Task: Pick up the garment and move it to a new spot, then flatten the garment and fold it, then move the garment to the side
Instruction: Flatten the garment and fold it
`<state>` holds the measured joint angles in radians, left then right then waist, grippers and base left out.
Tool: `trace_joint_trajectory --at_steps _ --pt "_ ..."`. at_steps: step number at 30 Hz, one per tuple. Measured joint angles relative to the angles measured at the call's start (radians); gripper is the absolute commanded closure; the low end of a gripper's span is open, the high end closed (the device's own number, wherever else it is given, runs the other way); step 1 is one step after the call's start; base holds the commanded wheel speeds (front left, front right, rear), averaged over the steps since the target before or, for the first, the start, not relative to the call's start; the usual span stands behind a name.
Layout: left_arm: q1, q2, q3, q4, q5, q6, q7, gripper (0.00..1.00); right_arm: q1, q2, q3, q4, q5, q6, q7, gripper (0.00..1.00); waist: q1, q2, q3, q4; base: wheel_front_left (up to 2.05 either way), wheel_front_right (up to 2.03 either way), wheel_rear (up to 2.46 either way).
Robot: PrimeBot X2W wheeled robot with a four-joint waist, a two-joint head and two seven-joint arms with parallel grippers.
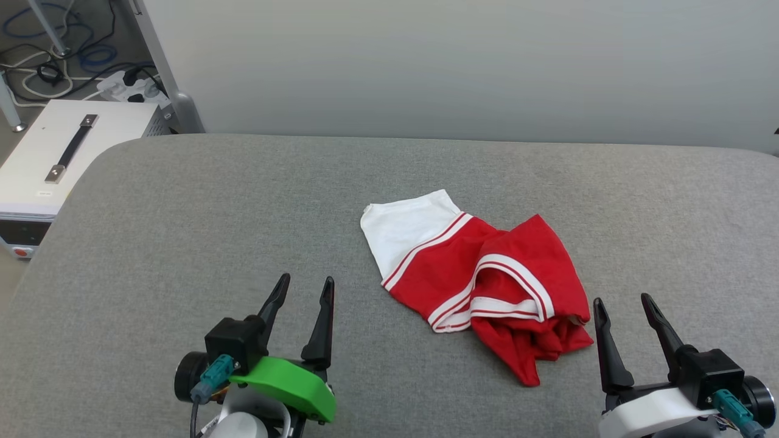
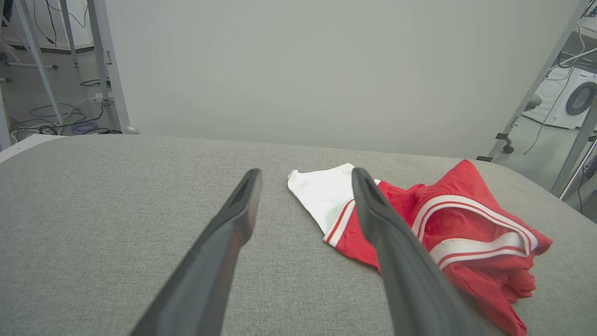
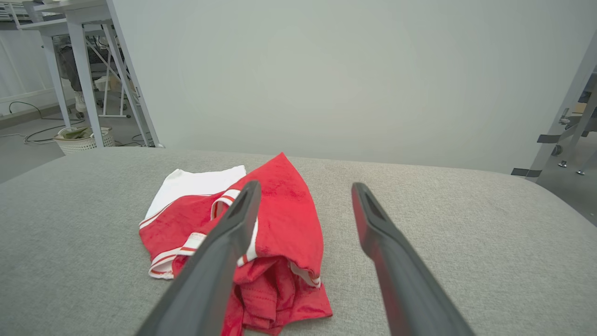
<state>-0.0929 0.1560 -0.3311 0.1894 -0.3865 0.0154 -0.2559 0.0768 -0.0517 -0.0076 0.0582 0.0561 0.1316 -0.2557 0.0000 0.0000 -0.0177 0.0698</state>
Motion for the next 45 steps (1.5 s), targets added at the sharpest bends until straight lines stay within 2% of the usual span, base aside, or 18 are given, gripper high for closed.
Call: trace_joint_trajectory --at_steps 9,16,20,23,28,34,40,41,42,45 --pt "-0.008 -0.03 0.01 0.015 0.017 -0.028 0.017 0.0 -0.002 0.0 0.006 -0.011 0.0 0.0 0.0 0.0 0.0 0.0 0.036 -0.017 0.0 0.0 0.0" --pt "-0.129 -0.025 -0.04 0.058 0.015 -0.027 0.336 0.0 -0.024 0.0 0.016 -0.018 -0.004 0.0 0.0 0.0 0.0 0.0 0.095 -0.04 0.0 0.0 0.0" --pt "-0.219 -0.016 -0.062 0.094 0.01 -0.006 0.536 0.0 -0.046 0.0 0.027 -0.018 -0.008 0.0 0.0 0.0 0.0 0.0 0.136 -0.058 0.0 0.0 0.0" --pt "-0.276 -0.013 -0.064 0.12 0.01 0.008 0.619 0.0 -0.067 0.0 0.042 -0.019 -0.008 0.0 0.0 0.0 0.0 0.0 0.167 -0.074 0.0 0.0 0.0" --pt "-0.366 -0.015 -0.063 0.178 0.011 0.023 0.668 0.0 -0.092 0.0 0.058 -0.019 -0.008 0.0 0.0 0.0 0.0 0.0 0.22 -0.107 0.0 0.0 0.0" --pt "-0.425 -0.012 -0.051 0.265 0.026 0.045 0.653 0.0 -0.108 0.0 0.07 -0.019 -0.005 0.0 0.0 0.0 0.0 0.0 0.269 -0.149 0.0 0.0 0.0" --pt "-0.45 -0.013 -0.06 0.337 0.026 0.032 0.642 0.0 -0.113 0.0 0.071 -0.019 0.0 0.0 0.0 0.0 0.0 0.0 0.3 -0.177 0.0 0.0 0.0" --pt "-0.455 -0.013 -0.061 0.346 0.025 0.024 0.639 0.78 -0.114 0.0 0.07 -0.019 0.0 0.0 0.0 0.0 0.0 0.0 0.304 -0.179 0.0 0.0 0.0" --pt "-0.459 -0.015 -0.06 0.354 0.022 0.016 0.631 1.0 -0.115 0.0 0.069 -0.019 0.0 0.0 0.0 0.0 0.0 0.0 0.307 -0.18 0.0 0.0 0.0" --pt "-0.467 -0.017 -0.057 0.373 0.013 0.004 0.593 1.0 -0.117 0.0 0.067 -0.019 0.0 0.0 0.0 0.0 0.0 0.0 0.309 -0.174 0.0 0.0 0.0"
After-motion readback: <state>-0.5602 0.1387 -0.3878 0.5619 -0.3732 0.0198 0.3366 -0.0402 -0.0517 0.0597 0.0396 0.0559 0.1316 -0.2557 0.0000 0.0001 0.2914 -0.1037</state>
